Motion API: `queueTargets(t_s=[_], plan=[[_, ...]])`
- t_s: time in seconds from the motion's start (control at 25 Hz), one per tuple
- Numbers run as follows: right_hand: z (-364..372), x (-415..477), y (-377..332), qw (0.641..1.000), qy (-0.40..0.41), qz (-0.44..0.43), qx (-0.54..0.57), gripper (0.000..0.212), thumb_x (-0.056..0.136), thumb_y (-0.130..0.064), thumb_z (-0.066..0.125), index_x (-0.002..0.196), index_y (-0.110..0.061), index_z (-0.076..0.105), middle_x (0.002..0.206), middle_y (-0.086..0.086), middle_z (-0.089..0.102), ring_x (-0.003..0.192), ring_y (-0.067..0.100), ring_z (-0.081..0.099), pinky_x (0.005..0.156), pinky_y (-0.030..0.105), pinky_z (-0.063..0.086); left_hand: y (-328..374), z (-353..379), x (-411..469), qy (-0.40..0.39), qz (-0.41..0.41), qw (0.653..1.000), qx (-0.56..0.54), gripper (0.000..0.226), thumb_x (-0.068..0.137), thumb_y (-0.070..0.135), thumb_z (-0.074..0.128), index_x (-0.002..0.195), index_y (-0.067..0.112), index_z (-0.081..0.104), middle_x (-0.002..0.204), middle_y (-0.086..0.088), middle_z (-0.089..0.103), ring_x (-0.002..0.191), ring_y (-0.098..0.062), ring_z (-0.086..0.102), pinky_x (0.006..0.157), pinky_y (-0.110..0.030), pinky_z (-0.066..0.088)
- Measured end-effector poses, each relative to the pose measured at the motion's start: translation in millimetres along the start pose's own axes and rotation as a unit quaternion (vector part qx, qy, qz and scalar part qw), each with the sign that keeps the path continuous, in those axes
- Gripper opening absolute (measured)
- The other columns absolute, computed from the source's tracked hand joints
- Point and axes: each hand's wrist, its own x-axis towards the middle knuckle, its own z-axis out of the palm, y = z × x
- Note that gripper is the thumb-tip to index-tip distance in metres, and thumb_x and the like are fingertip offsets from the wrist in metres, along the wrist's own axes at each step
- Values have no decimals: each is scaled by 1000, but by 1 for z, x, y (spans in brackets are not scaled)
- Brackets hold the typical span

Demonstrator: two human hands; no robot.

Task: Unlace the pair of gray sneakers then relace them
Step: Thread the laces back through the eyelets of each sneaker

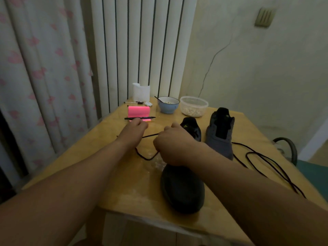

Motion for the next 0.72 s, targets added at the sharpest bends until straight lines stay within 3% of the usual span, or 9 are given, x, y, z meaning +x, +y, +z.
queueTargets(t_s=[0.08, 0.2, 0.28, 0.36, 0.44, 0.52, 0.6, 0.72], plan=[[-11, -2, 9, 977, 66, 60, 193, 18, 105, -29, 54, 110, -22, 69, 93, -4, 65, 89, 17, 61, 81, 34, 47, 15, -1, -7, 30, 55, 998, -26, 33, 101, 39, 49, 115, 15, 67, 118, -9, 59, 109, -27, 57, 93, -42, 49], [-49, -6, 35, 894, 195, 132, 381, 24, 107, -31, 53, 104, -17, 72, 88, 0, 68, 78, 18, 65, 68, 34, 52, 61, -12, -23, 173, 131, 967, -133, 19, 106, 30, 49, 99, 16, 60, 102, -6, 57, 85, -11, 54, 69, -18, 44], [-77, -12, 56, 837, 225, 165, 471, 29, 108, -30, 51, 102, -12, 72, 89, 5, 69, 73, 19, 65, 67, 32, 55, 94, -15, -38, 263, 164, 939, -147, 23, 108, 24, 46, 88, 15, 53, 85, -3, 52, 69, -4, 47, 57, -13, 37], [-95, -20, 72, 782, 224, 180, 553, 35, 110, -33, 48, 102, -8, 72, 82, 7, 64, 69, 18, 62, 66, 28, 55, 123, -7, -48, 185, 179, 954, -150, 29, 109, 26, 44, 87, 13, 59, 82, 0, 59, 71, -4, 53, 62, -21, 42], [-97, -27, 83, 743, 210, 194, 605, 42, 110, -38, 46, 101, -7, 72, 77, 6, 62, 71, 18, 63, 74, 33, 56, 143, 8, -53, 14, 138, 978, -154, 26, 107, 31, 46, 108, 16, 67, 100, -1, 71, 91, -12, 64, 79, -33, 52], [-84, -33, 91, 710, 202, 232, 633, 47, 109, -43, 44, 98, -8, 73, 79, 6, 63, 77, 20, 64, 81, 37, 56, 152, 18, -59, -117, 83, 969, -203, 30, 106, 35, 49, 120, 15, 67, 97, -1, 73, 85, -18, 66, 78, -37, 56], [-63, -45, 101, 664, 213, 284, 658, 49, 109, -44, 43, 95, -8, 73, 78, 6, 59, 74, 20, 61, 74, 34, 53, 146, 23, -63, -127, 86, 975, -162, 33, 107, 41, 52, 111, 13, 70, 79, 1, 62, 70, -16, 55, 69, -35, 50], [-27, -67, 120, 627, 195, 331, 678, 50, 110, -45, 44, 91, -7, 70, 67, 2, 47, 61, 17, 47, 56, 30, 37, 121, 19, -62, -32, 109, 993, -23, 34, 106, 39, 55, 87, 14, 68, 74, 1, 54, 68, -15, 48, 65, -33, 39]])
